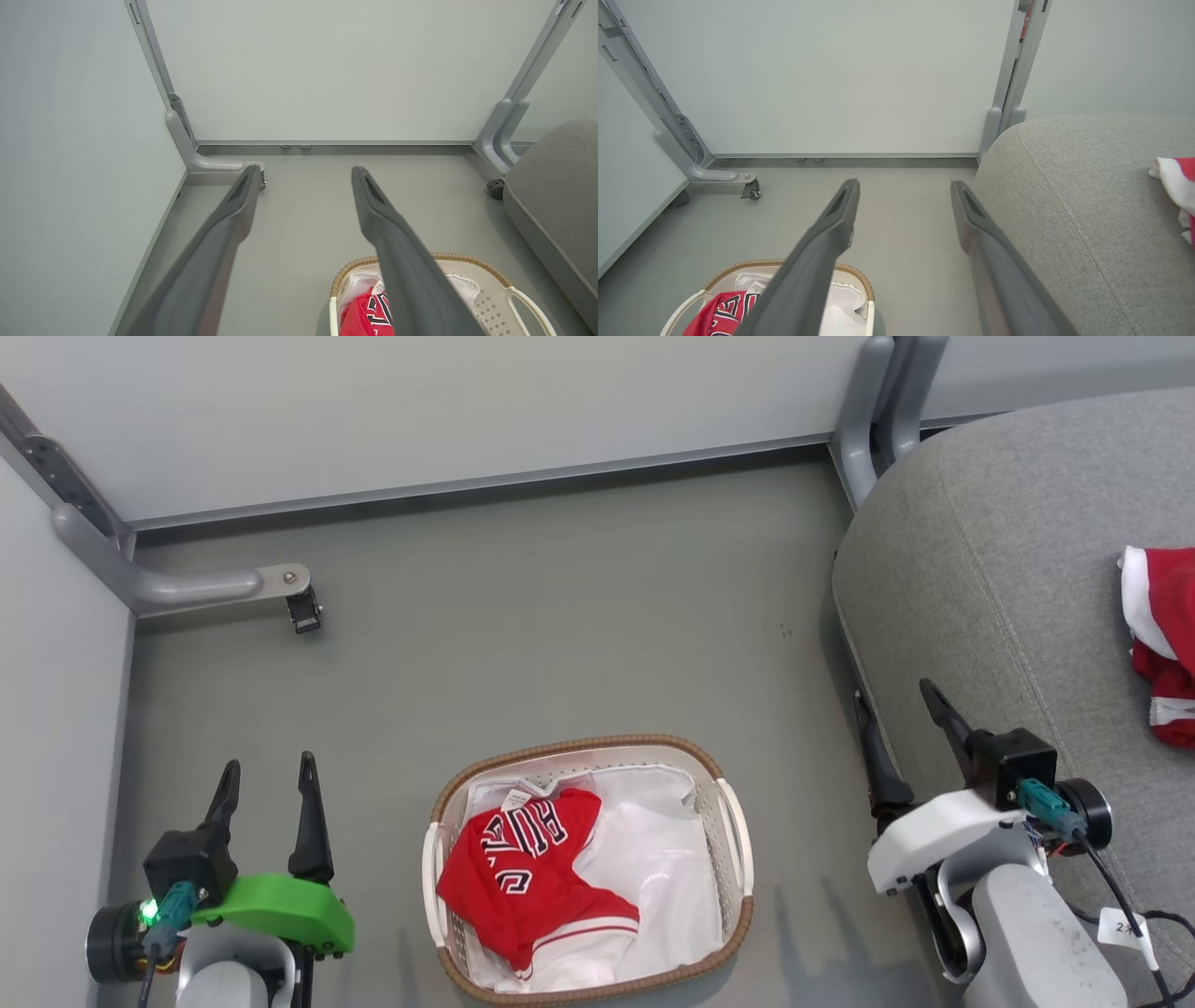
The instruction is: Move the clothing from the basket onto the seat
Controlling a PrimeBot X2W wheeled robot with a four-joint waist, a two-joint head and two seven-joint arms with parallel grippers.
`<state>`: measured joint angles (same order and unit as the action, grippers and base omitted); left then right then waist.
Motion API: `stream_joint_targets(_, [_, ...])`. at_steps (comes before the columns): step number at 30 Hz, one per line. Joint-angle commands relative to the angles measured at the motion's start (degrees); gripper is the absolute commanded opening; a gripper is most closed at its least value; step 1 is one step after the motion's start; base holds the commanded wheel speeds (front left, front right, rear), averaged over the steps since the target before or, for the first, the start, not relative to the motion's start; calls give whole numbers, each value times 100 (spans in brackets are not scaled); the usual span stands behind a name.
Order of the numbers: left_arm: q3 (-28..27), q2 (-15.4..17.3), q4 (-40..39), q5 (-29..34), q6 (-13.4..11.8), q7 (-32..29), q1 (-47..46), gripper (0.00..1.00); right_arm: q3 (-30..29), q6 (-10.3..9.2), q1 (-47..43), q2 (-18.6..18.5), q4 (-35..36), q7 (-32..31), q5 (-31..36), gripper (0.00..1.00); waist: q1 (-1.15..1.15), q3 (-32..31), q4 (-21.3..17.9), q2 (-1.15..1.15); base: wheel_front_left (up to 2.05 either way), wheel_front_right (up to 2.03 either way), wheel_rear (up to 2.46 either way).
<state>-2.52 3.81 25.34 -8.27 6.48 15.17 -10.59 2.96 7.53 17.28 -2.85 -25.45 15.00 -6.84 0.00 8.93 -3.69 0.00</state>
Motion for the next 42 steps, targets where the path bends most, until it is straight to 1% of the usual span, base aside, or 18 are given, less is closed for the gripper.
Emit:
stream_joint_targets(1, [-62, -22, -26, 43, -1, -3, 151, 100, 19, -8, -154, -23, -6, 28, -64, 100, 0, -139, 44, 0, 0, 0, 0])
stream_joint_targets(9, [-127, -76, -221, 87, 36, -3, 562, 100, 16, -8, -554, -23, -46, 27, -146, 100, 0, -407, 20, 0, 0, 0, 0])
stream_joint_targets(16, [111, -85, -276, -107, 54, -3, 859, 100, -126, -8, -864, -19, -35, 27, -316, 100, 0, -616, 42, 0, 0, 0, 0])
stream_joint_targets(22, [358, -82, -310, -223, 49, -3, 885, 100, -126, -8, -989, -22, 11, 27, -286, 100, 0, -636, 63, 0, 0, 0, 0])
stream_joint_targets(27, [438, -81, -303, -247, 47, -3, 842, 100, -94, -8, -942, -21, 2, 27, -283, 100, 0, -586, 37, 0, 0, 0, 0])
stream_joint_targets(33, [561, -82, -194, -330, 71, -3, 654, 100, -25, -8, -728, -20, 41, 27, -385, 100, 0, -321, -71, 0, 0, 0, 0])
stream_joint_targets(42, [997, -80, 152, -360, 105, -4, 44, 100, 254, -8, -173, -21, 287, 27, -502, 100, 0, 497, -358, 0, 0, 0, 0])
